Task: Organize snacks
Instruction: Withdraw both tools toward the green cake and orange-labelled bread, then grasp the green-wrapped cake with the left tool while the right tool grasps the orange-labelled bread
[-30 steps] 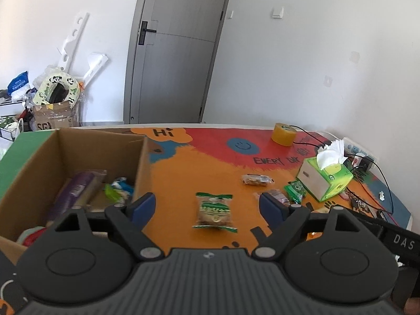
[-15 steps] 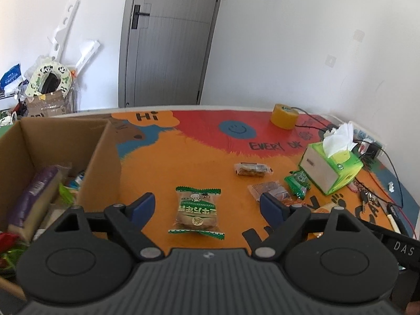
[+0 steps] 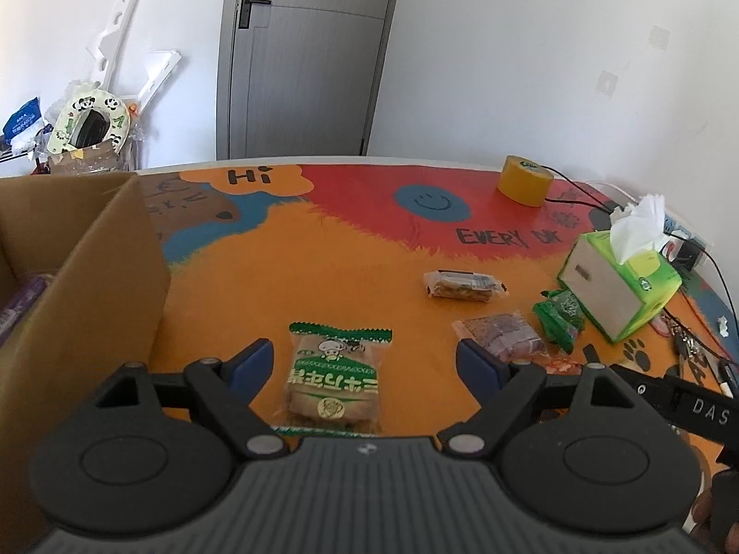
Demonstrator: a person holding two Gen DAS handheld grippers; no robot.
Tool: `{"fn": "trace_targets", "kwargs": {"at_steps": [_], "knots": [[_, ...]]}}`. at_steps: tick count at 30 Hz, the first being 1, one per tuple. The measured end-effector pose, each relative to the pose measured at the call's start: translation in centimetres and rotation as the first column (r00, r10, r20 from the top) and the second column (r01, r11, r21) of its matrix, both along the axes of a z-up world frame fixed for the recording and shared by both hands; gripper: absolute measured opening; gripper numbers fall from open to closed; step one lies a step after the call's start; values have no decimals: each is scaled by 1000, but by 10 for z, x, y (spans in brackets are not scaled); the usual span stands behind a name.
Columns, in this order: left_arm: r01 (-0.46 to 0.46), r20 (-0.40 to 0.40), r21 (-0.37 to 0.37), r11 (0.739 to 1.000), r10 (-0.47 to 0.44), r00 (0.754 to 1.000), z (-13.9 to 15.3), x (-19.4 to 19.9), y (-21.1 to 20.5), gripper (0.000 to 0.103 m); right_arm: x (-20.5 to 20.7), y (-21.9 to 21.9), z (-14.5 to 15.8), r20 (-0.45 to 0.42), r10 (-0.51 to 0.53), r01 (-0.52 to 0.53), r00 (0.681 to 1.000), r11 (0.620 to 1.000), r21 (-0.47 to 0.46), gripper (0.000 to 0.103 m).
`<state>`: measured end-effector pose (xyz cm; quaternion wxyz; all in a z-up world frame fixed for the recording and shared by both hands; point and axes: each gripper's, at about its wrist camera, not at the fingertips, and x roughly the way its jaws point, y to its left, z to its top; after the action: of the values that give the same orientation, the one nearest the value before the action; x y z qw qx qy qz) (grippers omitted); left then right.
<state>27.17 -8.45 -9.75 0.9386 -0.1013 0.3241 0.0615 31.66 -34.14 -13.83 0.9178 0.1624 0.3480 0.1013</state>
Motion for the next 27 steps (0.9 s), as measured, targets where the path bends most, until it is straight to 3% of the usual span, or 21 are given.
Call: {"fn": "trace_targets", "kwargs": {"at_steps": [10,16,19,21,24,27], "knots": [[-9,-49,21,1000,10,999,-21,18,-3,82,20,10,-6,-10,-35,34,999,995,-94,80],[-9,-38,52,999,11,999,-28,16,-1,72,16,22,-8,-9,-30,28,1000,984,-178,77],[-4,-32,64,998,6,999,-28,12,0,59,11,27,-7,-5,-7,5,1000,980,-201,66],[3,-26,67,998,-1,1000,-28,10,0,49,6,28,-7,0,7,-7,1000,974,-228,53],[23,-20,61,998,-22,1000,-29,5,-1,48,-3,25,-7,12,6,-2,1000,965,-263,36],[41,-15,41,998,-41,999,-28,-3,-3,48,-11,19,-5,9,24,-22,1000,975,-219,36]]}}
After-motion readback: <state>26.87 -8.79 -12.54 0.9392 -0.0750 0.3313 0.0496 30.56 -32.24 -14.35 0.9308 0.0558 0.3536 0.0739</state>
